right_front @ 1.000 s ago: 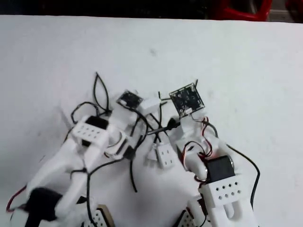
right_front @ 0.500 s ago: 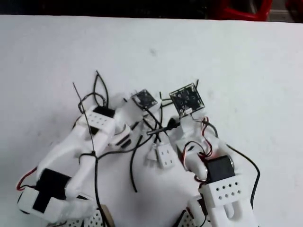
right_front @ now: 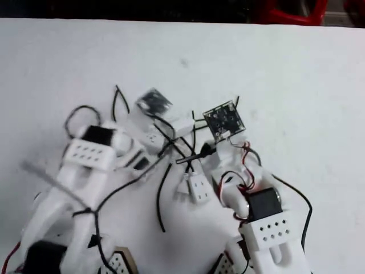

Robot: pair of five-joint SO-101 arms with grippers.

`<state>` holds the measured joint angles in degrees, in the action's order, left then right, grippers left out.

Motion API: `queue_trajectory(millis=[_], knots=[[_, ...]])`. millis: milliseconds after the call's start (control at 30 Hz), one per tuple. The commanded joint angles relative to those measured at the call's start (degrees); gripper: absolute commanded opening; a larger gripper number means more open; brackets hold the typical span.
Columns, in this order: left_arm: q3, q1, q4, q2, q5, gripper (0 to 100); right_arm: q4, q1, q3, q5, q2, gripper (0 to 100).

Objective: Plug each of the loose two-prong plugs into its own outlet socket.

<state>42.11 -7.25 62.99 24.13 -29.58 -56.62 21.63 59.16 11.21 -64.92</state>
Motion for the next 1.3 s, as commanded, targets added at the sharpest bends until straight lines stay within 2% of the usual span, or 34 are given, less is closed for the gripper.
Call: queue_trajectory(millis=[0,67,167,233,367,500,700,867,1267], knots=[[-2.2,10.6,3.7,10.6,0.7,26,-0.2,3.6,-0.4,-3.6,-0.9,1.9],[-0.4,16.1,3.7,15.0,1.8,26,0.8,5.6,-0.4,-6.0,-0.9,1.9],[4.0,24.4,3.5,21.6,7.2,26,1.6,9.0,-0.4,-6.4,-0.9,1.9],[7.8,28.6,3.5,26.1,7.8,26,1.7,11.7,-0.4,-6.4,-0.9,1.9],[17.0,33.7,1.5,34.5,8.1,26,3.0,18.8,-0.4,-6.5,-0.3,1.9],[26.5,37.6,-3.7,42.1,11.2,26,6.6,23.5,-0.9,-6.5,7.0,1.9],[35.5,38.4,-7.0,49.4,12.1,26,12.9,28.0,-4.0,-6.5,19.0,1.9],[38.9,38.3,-7.0,52.4,12.1,26,19.1,28.6,-4.3,-6.5,24.5,1.9],[39.6,38.4,-6.9,53.5,12.1,26,29.8,28.7,-4.5,-6.3,35.1,1.9]])
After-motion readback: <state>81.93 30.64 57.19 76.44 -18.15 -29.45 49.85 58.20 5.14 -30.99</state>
